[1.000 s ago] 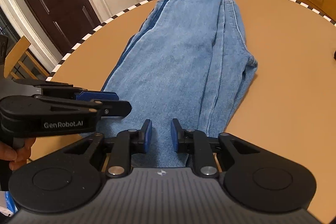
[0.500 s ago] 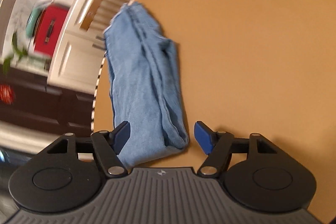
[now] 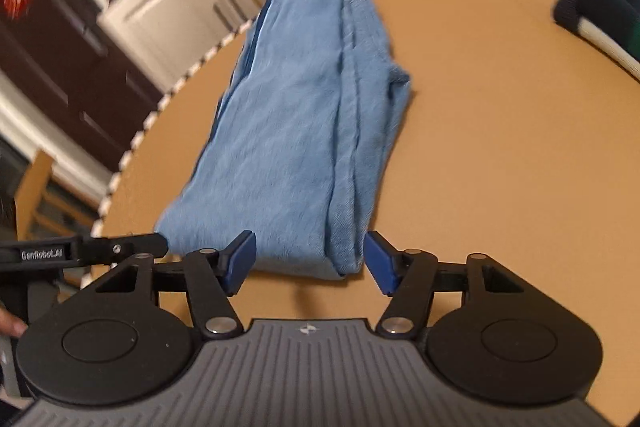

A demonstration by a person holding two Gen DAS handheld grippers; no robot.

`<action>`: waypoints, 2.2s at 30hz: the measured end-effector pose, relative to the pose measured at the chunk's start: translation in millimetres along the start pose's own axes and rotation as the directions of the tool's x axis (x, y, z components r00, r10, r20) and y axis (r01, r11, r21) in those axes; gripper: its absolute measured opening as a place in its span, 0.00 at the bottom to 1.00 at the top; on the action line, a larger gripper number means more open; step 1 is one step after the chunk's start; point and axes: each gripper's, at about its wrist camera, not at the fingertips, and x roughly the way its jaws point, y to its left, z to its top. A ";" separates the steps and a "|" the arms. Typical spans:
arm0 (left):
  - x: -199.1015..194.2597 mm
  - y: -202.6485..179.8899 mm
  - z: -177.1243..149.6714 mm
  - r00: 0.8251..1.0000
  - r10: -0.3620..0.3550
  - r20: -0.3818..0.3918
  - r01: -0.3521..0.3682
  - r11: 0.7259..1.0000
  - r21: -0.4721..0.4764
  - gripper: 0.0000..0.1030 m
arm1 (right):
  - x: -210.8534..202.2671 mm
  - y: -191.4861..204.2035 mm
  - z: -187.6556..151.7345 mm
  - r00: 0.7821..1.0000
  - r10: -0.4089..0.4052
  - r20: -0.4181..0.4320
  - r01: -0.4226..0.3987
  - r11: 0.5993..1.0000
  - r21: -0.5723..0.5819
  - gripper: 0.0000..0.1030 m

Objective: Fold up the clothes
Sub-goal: 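Position both open grippers at the folded end of the jeans, then grasp the jeans end with both grippers and lift it off the table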

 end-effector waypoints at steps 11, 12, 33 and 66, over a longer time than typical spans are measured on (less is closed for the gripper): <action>11.8 9.6 9.1 1.000 -0.011 0.001 0.011 1.000 -0.027 0.65 | 20.2 -5.0 3.9 0.994 -0.103 -0.031 0.104 0.994 0.023 0.64; 11.9 12.8 10.6 1.000 -0.020 -0.002 0.020 0.997 -0.068 0.65 | 20.4 -8.7 6.9 0.995 -0.089 -0.037 0.091 0.994 0.054 0.65; 6.7 77.4 -3.7 0.975 -0.222 0.024 0.189 0.762 -0.620 0.79 | -2.6 -61.8 23.8 0.954 0.298 0.023 -0.268 0.818 0.509 0.15; 45.8 38.9 13.8 0.947 -0.301 0.112 0.285 0.627 -0.725 0.21 | 33.7 -104.3 -11.1 0.906 0.422 0.013 -0.232 0.472 0.850 0.63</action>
